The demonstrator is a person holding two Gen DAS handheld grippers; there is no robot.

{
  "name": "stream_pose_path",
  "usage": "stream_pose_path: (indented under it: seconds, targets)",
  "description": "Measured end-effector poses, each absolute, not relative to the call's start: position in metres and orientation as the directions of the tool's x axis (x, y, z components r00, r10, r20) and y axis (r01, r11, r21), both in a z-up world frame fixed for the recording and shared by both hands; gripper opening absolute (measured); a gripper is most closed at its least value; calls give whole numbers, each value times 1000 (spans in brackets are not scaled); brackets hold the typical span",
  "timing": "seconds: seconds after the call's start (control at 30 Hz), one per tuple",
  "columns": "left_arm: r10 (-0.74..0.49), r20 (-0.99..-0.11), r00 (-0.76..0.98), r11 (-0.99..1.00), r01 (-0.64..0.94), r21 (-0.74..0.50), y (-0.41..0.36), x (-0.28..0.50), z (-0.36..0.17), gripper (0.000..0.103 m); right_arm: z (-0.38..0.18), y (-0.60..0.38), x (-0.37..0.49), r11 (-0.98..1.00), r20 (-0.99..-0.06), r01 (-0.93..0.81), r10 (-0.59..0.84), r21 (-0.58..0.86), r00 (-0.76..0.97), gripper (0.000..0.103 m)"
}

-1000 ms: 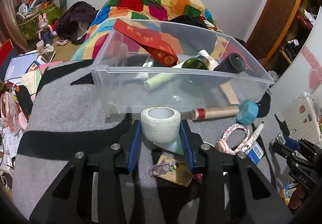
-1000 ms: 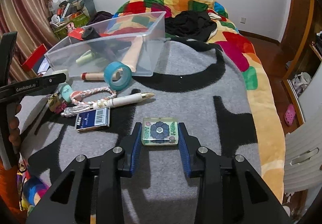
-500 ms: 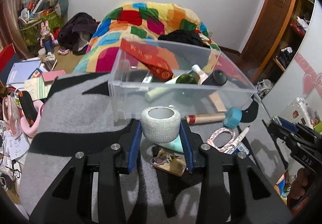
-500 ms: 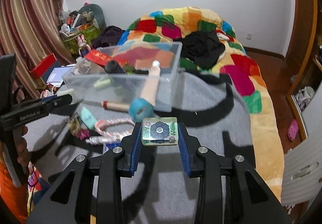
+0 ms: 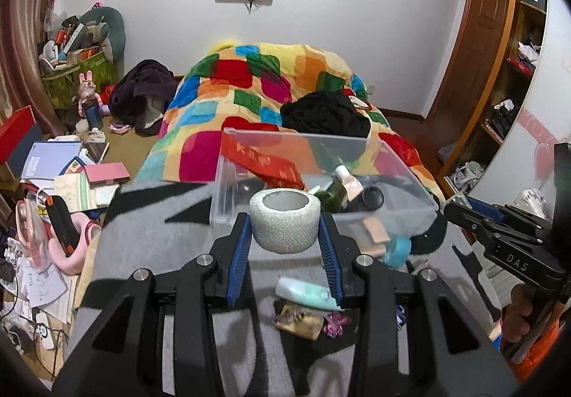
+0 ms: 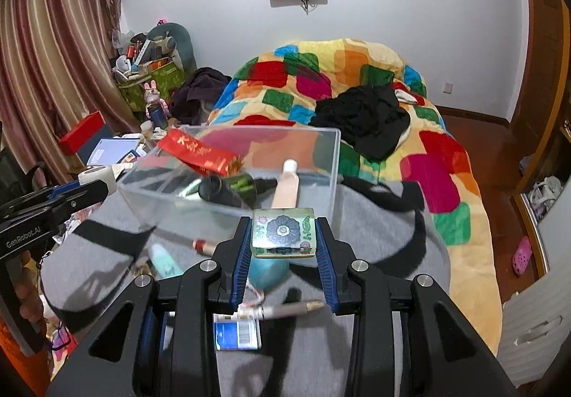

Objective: Organize objects
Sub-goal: 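Carry the tape roll and compact over the clear box and release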

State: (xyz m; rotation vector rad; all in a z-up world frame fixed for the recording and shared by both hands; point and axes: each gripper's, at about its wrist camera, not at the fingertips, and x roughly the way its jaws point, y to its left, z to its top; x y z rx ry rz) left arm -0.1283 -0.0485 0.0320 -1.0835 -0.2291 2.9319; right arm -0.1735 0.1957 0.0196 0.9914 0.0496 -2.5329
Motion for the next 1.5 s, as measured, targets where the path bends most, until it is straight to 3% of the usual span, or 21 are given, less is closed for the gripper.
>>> stream_pose_path:
  seconds: [0.5, 1.1, 1.33, 1.5]
  targets:
    - [5, -717, -697, -992, 87, -92, -60, -180, 6, 38, 9, 171, -209, -921, -677, 358, -362, 154, -641, 31]
    - [38, -748, -663, -993, 59, -102, -53, -196, -10, 38, -18, 145, -235, -924, -743, 363, -324, 117, -586, 31]
    - [56, -741, -669, -992, 46, -117, -50, -190, -3, 46, -13, 150, -230, -917, -739, 376, -343, 130, -580, 41]
    - [60, -718, -694, -993, 34, -117, -47, -175, 8, 60, -3, 157, -221, -911, -722, 386, -364, 145, -589, 51]
